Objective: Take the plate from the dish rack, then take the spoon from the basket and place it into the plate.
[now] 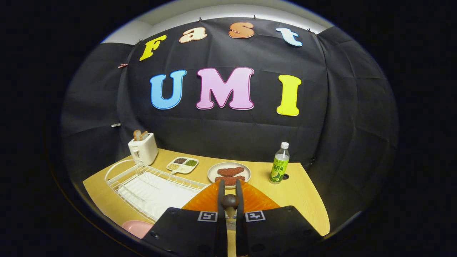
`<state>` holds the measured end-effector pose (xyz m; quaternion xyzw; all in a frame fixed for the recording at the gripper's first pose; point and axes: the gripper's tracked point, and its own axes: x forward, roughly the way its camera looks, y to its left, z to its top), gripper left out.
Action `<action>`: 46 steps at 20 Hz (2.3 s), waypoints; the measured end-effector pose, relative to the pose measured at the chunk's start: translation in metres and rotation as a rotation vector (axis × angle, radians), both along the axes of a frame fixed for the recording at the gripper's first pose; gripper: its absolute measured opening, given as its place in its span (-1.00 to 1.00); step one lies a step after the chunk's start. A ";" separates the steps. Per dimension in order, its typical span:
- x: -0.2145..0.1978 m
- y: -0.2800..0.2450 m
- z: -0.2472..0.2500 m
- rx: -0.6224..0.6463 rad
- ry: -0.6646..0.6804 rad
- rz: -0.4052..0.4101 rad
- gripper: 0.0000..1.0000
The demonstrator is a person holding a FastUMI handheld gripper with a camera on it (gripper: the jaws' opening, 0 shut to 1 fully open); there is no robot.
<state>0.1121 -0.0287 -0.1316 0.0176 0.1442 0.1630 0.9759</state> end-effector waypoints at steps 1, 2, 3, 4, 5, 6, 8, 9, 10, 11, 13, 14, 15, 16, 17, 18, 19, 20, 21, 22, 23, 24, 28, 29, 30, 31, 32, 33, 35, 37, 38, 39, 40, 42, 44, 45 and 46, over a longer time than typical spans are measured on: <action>-0.010 0.006 0.003 0.007 0.016 0.004 -0.73; -0.022 0.015 0.006 0.021 0.039 0.012 -0.73; -0.035 0.025 0.009 0.039 0.058 0.018 -0.74; -0.046 0.035 0.012 0.056 0.071 0.024 -0.74; -0.056 0.044 0.012 0.065 0.076 0.035 -0.74; -0.065 0.055 0.012 0.073 0.080 0.044 -0.74; -0.086 0.082 0.007 0.122 0.101 0.077 -0.74; -0.097 0.094 0.001 0.151 0.121 0.090 -0.74; -0.105 0.106 -0.004 0.174 0.136 0.100 -0.73; -0.110 0.116 -0.011 0.188 0.148 0.108 -0.73; -0.122 0.138 -0.026 0.207 0.170 0.133 -0.74; -0.127 0.148 -0.035 0.213 0.179 0.149 -0.73; -0.130 0.159 -0.046 0.216 0.191 0.165 -0.74; -0.133 0.167 -0.058 0.211 0.205 0.179 -0.74; -0.136 0.175 -0.070 0.199 0.219 0.194 -0.74; -0.138 0.182 -0.079 0.193 0.222 0.206 -0.74; -0.139 0.186 -0.087 0.187 0.223 0.212 -0.74; -0.140 0.189 -0.093 0.186 0.222 0.211 -0.74; -0.140 0.191 -0.098 0.194 0.223 0.211 -0.74; -0.139 0.193 -0.101 0.205 0.225 0.212 -0.74; -0.138 0.196 -0.104 0.211 0.227 0.214 -0.74; -0.138 0.196 -0.105 0.214 0.226 0.217 -0.74; -0.139 0.192 -0.107 0.208 0.236 0.234 -0.69; -0.141 0.188 -0.110 0.202 0.247 0.232 -0.67; -0.144 0.184 -0.113 0.199 0.258 0.232 -0.63; -0.146 0.178 -0.119 0.190 0.274 0.226 -0.61; -0.149 0.175 -0.124 0.190 0.294 0.227 -0.60; -0.151 0.171 -0.128 0.190 0.308 0.228 -0.59; -0.147 0.156 -0.133 0.189 0.326 0.218 -0.53; -0.146 0.150 -0.145 0.183 0.357 0.203 -0.41; -0.146 0.148 -0.149 0.183 0.372 0.196 -0.29; -0.147 0.146 -0.153 0.183 0.385 0.191 -0.08; -0.150 0.145 -0.156 0.179 0.400 0.188 -0.03; -0.158 0.143 -0.159 0.158 0.418 0.194 0.33; -0.158 0.134 -0.156 0.124 0.404 0.183 0.76; -0.158 0.130 -0.153 0.113 0.397 0.177 1.00; -0.157 0.126 -0.148 0.106 0.387 0.167 0.99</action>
